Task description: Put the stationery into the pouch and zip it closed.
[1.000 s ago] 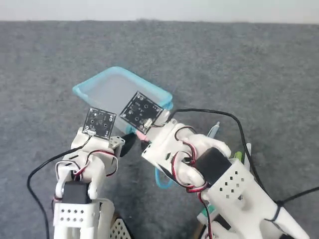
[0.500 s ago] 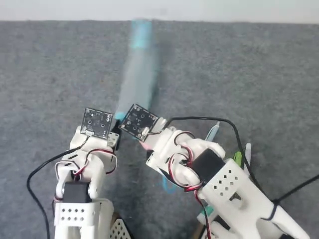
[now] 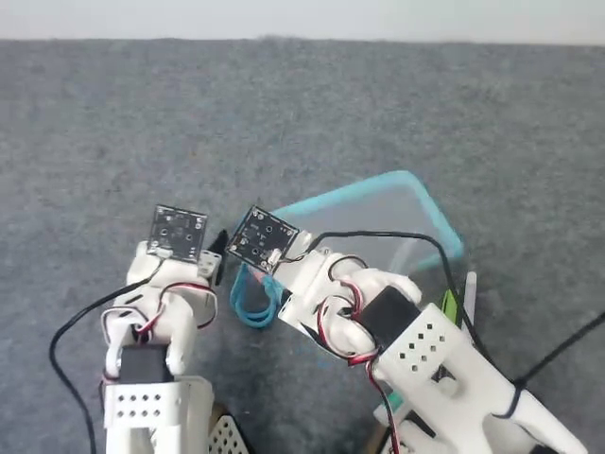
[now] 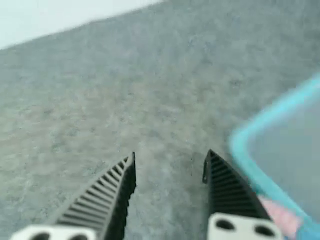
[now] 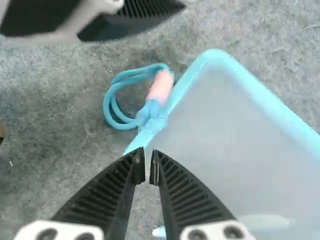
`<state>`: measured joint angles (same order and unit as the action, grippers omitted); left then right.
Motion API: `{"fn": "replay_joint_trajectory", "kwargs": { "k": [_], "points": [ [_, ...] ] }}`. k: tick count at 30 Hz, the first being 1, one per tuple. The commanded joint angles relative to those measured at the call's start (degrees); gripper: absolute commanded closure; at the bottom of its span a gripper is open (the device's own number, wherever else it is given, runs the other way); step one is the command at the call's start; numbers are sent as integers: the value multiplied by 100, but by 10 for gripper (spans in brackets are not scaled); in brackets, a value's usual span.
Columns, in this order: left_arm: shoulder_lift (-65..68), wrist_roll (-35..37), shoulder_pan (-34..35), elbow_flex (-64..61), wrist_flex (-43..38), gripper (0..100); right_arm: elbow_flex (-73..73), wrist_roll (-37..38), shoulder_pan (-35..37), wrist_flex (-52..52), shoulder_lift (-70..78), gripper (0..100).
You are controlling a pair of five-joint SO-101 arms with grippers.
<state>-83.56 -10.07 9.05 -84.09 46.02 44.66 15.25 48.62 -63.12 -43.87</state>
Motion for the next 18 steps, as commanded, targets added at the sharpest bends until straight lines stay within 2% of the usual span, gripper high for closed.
{"fn": "replay_joint_trajectory", "kwargs": {
  "k": [1, 3, 5, 8, 10, 13, 18],
  "points": [
    [-88, 114, 677, 92, -387, 786, -88, 88, -470, 92, -92, 988],
    [-88, 308, 870, 92, -369, 786, -220, 105, -593, -92, -66, 963],
    [-88, 369, 888, 92, -369, 786, -396, 105, -549, -277, 127, 881],
    [-88, 378, 932, 84, -396, 786, -668, 413, -119, -426, 778, 760],
    [-88, 369, 1152, 110, -378, 786, -897, 457, 180, -391, 1376, 716],
    [-79, 369, 1503, 224, -378, 786, -1459, 457, 426, -242, 2220, 714],
    [18, 369, 1512, 242, -378, 786, -2418, 457, 479, 75, 3415, 711]
  ]
}}
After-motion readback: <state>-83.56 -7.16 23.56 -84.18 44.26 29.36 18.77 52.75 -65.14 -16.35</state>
